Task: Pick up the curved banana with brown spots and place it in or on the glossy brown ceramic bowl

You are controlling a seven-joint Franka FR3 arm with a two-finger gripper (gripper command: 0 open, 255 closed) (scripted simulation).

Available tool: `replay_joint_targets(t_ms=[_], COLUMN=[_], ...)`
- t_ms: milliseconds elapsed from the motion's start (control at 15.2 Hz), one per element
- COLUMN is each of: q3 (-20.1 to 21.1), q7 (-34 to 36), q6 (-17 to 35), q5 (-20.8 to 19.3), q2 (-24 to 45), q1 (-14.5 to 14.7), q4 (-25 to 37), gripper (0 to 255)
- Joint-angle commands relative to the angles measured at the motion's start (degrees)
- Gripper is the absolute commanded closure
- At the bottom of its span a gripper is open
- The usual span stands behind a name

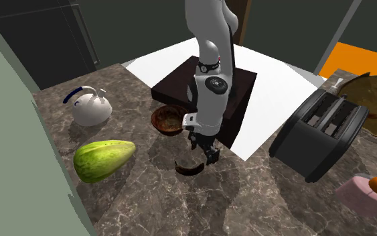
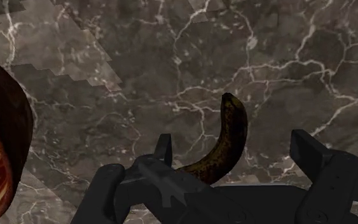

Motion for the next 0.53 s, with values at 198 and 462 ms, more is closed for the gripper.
replay_joint_targets(t_ms=[198,462], q3=[-3.5,-4.9], q7=[4.2,5.0], q6=[1.7,3.4], q5=[-2.6,-3.7], q2=[6.8,10.0], q1=[3.6,4.5], q4=[5.6,7.2], gripper=[0,0])
